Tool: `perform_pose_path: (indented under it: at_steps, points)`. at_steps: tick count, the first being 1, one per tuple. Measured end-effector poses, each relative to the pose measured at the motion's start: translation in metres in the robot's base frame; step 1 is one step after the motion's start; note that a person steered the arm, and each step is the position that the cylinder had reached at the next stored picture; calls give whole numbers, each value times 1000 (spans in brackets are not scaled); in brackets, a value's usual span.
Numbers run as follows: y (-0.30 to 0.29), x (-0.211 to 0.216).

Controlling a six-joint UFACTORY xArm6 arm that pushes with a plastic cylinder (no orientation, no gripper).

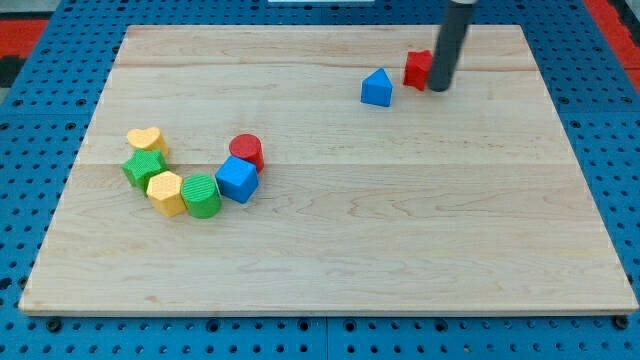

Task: Push the blue triangle towards the red circle

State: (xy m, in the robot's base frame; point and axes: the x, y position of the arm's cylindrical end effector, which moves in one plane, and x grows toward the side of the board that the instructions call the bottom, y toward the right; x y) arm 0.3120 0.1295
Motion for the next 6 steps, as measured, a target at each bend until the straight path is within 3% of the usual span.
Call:
perform_pose_path:
  at_steps: [2,6]
  points:
    - [-69,-7]
    - [-120,20]
